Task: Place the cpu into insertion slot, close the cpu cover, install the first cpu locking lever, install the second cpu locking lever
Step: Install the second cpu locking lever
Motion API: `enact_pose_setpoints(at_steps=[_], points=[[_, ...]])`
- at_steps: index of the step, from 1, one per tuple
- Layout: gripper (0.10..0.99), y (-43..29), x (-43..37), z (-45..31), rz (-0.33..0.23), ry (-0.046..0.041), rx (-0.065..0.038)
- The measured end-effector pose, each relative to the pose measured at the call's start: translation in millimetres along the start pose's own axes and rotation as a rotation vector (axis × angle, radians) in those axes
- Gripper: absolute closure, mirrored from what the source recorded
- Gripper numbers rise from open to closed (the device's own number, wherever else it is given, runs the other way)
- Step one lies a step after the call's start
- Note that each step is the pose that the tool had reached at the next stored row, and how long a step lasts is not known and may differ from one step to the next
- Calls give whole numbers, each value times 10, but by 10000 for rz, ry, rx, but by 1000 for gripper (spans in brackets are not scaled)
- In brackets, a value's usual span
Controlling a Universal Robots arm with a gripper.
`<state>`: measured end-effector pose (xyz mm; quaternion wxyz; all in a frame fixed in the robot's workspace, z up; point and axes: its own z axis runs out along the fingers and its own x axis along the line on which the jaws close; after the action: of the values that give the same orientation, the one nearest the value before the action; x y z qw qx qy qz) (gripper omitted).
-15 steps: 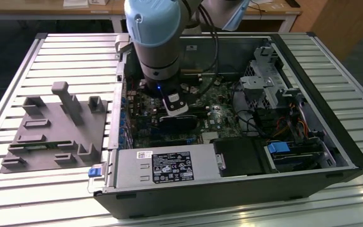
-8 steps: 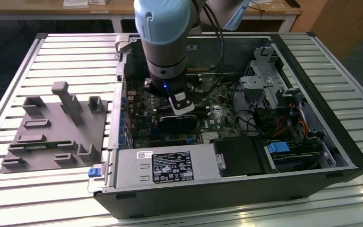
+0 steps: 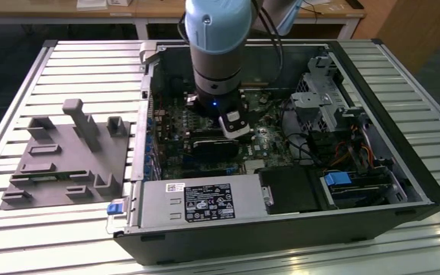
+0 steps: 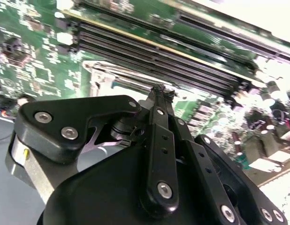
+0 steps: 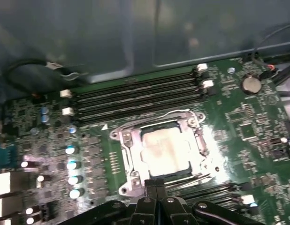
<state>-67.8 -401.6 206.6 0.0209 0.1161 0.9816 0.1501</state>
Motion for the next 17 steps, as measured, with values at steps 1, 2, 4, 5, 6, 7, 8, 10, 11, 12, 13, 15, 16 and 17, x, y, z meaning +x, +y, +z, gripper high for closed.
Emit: enact_pose_setpoints(at_steps=[1, 2, 4, 5, 6, 7, 8, 10, 11, 12, 13, 15, 16, 17], points=[[980, 5, -22, 2, 2, 4, 11], [980, 11, -35, 3, 0, 0, 34], [980, 29, -42, 9, -7, -29, 162], [980, 44, -41, 13, -17, -52, 264], [980, 61, -39, 19, -26, -76, 372], [980, 79, -37, 25, -34, -99, 471], [980, 98, -37, 30, -41, -118, 556], [980, 137, -43, 43, -49, -145, 669], [980, 159, -45, 50, -53, -157, 726], [980, 184, -45, 58, -58, -173, 795], [980, 209, -43, 66, -64, -189, 860], [980, 260, -38, 82, -74, -219, 994], [980, 286, -35, 89, -79, -232, 1056], [980, 312, -33, 98, -84, -245, 1111]])
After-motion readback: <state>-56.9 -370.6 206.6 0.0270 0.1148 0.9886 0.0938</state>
